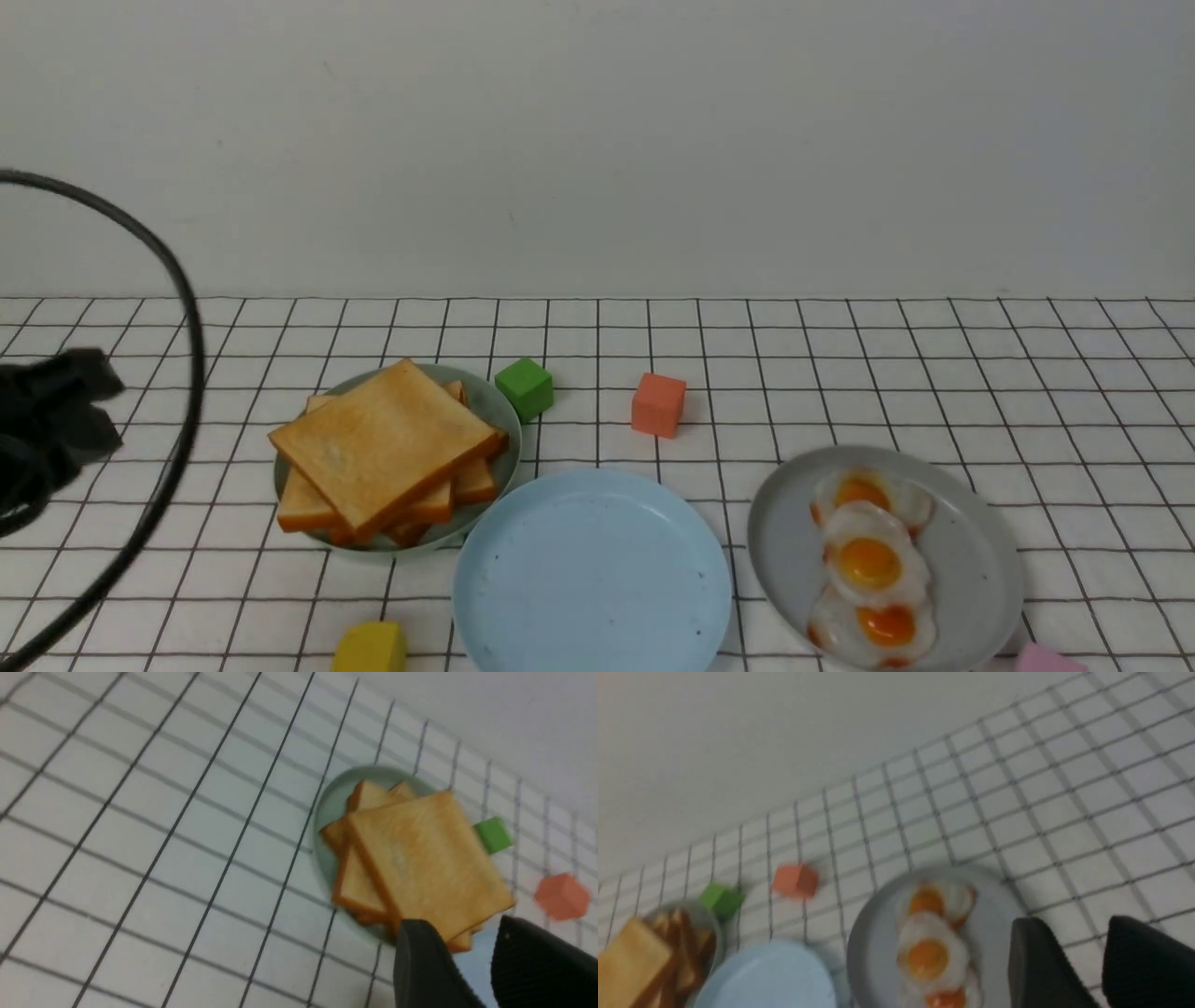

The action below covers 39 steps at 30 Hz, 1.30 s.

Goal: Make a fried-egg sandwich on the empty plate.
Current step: Use the left arm to grab a slice of bread

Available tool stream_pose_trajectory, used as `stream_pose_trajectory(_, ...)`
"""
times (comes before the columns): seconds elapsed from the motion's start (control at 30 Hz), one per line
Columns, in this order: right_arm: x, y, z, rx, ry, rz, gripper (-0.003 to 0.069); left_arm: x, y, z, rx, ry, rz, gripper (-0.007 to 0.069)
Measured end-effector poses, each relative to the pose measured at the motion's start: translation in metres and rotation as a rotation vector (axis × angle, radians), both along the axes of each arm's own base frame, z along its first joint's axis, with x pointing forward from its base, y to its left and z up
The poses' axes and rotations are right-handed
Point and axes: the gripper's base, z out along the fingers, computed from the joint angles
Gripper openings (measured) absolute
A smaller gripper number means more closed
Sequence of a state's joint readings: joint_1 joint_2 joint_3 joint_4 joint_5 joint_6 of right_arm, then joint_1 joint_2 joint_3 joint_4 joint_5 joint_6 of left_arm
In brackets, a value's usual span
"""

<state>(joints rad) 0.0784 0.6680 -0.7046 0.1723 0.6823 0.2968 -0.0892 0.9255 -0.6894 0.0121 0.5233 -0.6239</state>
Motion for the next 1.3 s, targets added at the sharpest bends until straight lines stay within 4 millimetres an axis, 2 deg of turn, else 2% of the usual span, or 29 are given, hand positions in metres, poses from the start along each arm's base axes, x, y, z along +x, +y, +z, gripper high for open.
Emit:
stream_pose_trajectory(0.03,-0.001,0.008,-0.005,0.006,0.019,0.094,0.0241,0.011,-0.001,-0.011,0.025,0.07,-0.016,0.0238)
stream_pose_trajectory(0.1,-0.004,0.018,-0.006,-0.029,0.013,0.23,0.0244,0.024,-0.003,-0.02,0.055,0.152,-0.047,0.0238)
stream_pose_trajectory(0.17,-0.005,0.024,-0.006,-0.043,0.001,0.301,0.0248,0.032,-0.003,-0.021,0.073,0.178,-0.067,0.0238)
stream_pose_trajectory(0.33,-0.009,0.037,-0.009,-0.072,0.014,0.474,0.0281,0.073,0.0,-0.016,0.066,0.272,-0.172,0.0238)
stream_pose_trajectory(0.5,-0.013,0.039,-0.013,-0.09,0.065,0.529,0.0323,0.105,0.015,-0.027,-0.151,0.367,-0.301,0.0239)
stream_pose_trajectory(0.53,-0.013,0.039,-0.013,-0.09,0.068,0.531,0.0327,0.106,0.016,-0.028,-0.179,0.367,-0.299,0.0239)
stream_pose_trajectory(0.6,-0.014,0.039,-0.014,-0.096,0.076,0.54,0.0348,0.12,0.027,-0.044,-0.284,0.378,-0.311,0.0259)
stream_pose_trajectory(0.7,-0.016,0.04,-0.015,-0.096,0.092,0.55,0.0365,0.134,0.035,-0.064,-0.322,0.389,-0.286,0.0303)
stream_pose_trajectory(0.73,-0.016,0.04,-0.015,-0.096,0.093,0.551,0.0366,0.135,0.036,-0.065,-0.321,0.387,-0.285,0.0307)
stream_pose_trajectory(0.83,-0.016,0.04,-0.016,-0.095,0.103,0.557,0.037,0.151,0.041,-0.085,-0.33,0.408,-0.254,0.0374)
stream_pose_trajectory(1.0,-0.019,0.041,-0.017,-0.086,0.126,0.575,0.037,0.166,0.046,-0.088,-0.314,0.386,-0.24,0.0433)
stream_pose_trajectory(1.1,-0.02,0.042,-0.017,-0.077,0.135,0.583,0.037,0.169,0.047,-0.086,-0.299,0.362,-0.235,0.0443)
stream_pose_trajectory(1.3,-0.02,0.043,-0.016,-0.06,0.136,0.587,0.037,0.178,0.05,-0.104,-0.302,0.356,-0.22,0.0446)
